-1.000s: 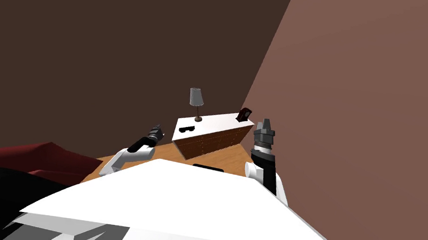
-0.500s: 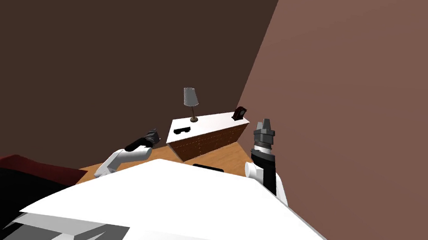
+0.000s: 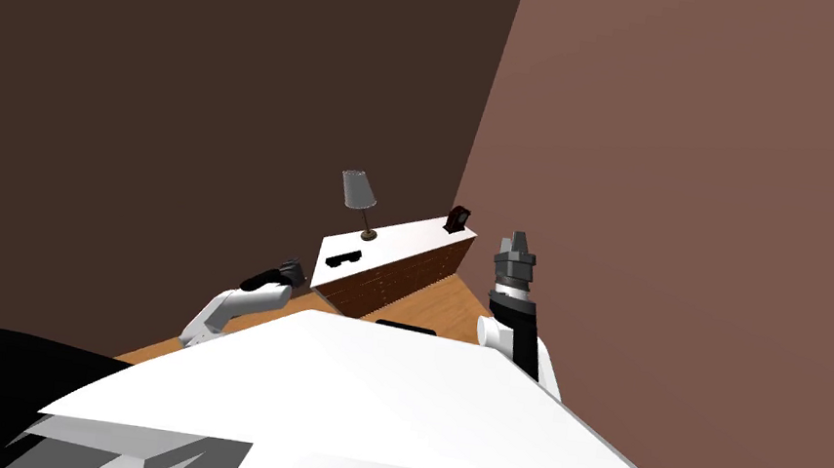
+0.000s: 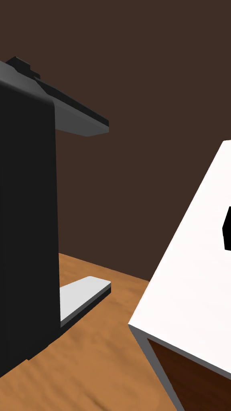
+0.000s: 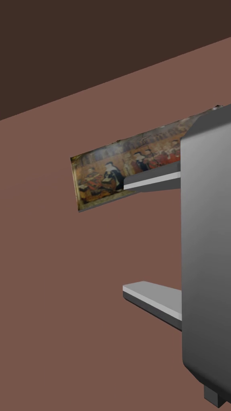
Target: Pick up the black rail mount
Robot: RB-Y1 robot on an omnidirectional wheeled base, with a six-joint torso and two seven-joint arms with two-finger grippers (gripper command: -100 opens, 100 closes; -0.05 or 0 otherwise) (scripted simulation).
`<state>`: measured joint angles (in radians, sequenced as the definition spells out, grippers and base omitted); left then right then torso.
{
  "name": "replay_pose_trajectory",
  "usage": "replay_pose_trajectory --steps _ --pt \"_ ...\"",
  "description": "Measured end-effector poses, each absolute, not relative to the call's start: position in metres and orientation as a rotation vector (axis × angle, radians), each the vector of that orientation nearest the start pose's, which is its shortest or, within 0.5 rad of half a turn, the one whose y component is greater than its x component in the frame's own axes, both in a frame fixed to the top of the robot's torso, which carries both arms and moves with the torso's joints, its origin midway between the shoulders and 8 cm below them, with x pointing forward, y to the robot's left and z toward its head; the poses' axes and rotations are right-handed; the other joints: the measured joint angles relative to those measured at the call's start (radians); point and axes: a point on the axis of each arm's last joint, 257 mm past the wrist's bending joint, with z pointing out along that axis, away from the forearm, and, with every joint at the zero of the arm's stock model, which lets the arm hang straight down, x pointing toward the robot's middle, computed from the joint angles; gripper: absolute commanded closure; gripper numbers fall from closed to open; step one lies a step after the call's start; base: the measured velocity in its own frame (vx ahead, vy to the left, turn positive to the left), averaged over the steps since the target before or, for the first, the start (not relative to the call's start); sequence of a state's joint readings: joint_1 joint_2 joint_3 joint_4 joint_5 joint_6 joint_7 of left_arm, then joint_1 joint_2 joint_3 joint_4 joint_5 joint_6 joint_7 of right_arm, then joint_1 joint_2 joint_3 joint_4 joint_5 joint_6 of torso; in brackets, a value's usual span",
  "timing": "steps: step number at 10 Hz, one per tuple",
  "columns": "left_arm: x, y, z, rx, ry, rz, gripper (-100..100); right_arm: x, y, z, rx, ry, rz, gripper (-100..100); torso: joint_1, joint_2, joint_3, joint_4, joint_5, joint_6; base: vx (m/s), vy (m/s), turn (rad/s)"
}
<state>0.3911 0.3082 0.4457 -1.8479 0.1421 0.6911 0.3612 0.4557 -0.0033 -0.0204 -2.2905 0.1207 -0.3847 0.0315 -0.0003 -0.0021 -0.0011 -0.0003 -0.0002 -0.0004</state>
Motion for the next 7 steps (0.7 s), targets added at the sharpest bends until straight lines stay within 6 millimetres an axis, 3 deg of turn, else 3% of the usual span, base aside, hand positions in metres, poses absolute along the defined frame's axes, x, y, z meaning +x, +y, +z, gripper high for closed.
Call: replay_pose_trajectory --steps 7 --pt "0.266 0.591 -0.366 -2.215 0.9 -0.359 -100 0.365 -0.273 0.021 0.621 0.729 1.169 0 0.001 0.0 0.0 0.0 0.0 -0.001 0.041 -0.009 -0.132"
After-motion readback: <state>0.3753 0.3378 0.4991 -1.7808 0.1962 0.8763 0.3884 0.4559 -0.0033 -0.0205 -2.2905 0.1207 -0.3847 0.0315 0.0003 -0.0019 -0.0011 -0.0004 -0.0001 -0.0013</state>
